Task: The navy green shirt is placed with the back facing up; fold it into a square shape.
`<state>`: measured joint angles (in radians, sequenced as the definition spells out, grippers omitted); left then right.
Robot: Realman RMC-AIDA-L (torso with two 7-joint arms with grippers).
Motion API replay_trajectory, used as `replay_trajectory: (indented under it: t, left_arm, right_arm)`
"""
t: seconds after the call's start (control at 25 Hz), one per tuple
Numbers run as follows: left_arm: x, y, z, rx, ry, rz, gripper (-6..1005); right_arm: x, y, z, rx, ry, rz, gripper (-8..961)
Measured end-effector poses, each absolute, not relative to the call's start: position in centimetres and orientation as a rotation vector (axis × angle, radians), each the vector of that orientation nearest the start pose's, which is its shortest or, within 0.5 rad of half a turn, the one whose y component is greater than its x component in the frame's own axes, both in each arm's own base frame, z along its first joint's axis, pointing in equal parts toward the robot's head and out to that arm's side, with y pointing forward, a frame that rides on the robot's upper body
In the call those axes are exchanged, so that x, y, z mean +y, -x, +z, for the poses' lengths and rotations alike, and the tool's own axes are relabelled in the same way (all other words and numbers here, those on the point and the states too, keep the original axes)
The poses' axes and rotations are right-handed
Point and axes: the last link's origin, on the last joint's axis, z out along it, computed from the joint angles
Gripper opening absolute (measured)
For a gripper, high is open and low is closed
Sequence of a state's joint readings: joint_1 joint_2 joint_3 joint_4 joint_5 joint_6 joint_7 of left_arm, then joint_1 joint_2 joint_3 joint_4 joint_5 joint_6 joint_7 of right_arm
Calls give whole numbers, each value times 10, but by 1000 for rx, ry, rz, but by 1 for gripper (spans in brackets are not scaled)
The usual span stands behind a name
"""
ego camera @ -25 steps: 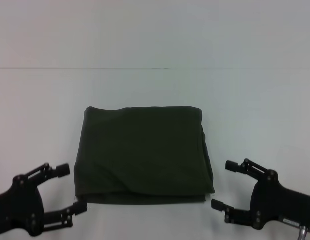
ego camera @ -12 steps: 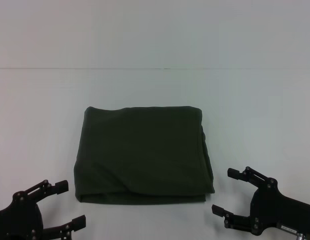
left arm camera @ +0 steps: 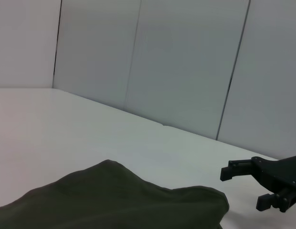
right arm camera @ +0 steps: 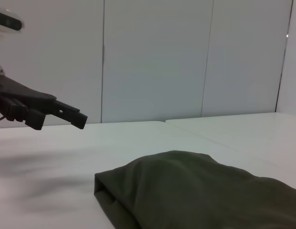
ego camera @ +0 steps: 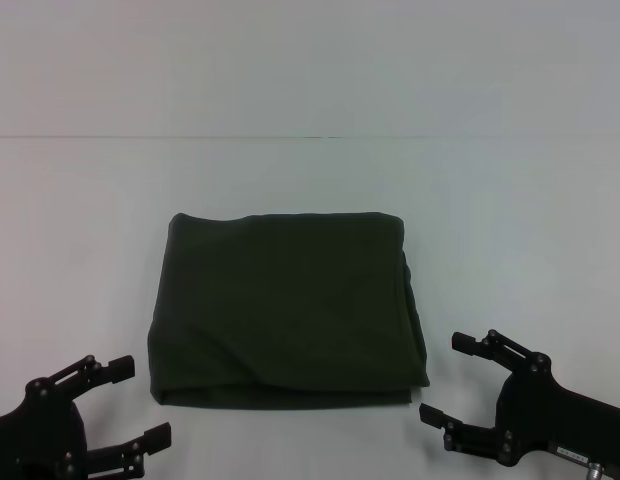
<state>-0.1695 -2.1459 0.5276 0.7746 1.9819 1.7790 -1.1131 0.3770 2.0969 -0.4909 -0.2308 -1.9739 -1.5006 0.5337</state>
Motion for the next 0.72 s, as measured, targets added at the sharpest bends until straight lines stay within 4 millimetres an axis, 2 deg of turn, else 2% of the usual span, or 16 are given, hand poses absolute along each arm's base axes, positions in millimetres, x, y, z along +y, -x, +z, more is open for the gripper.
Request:
replay_trajectory:
  t: [0.72]
  left_arm:
    - [216, 329, 18, -600, 2509, -815, 940]
  right_arm:
    - [251, -315, -58, 245, 2517, 747, 934]
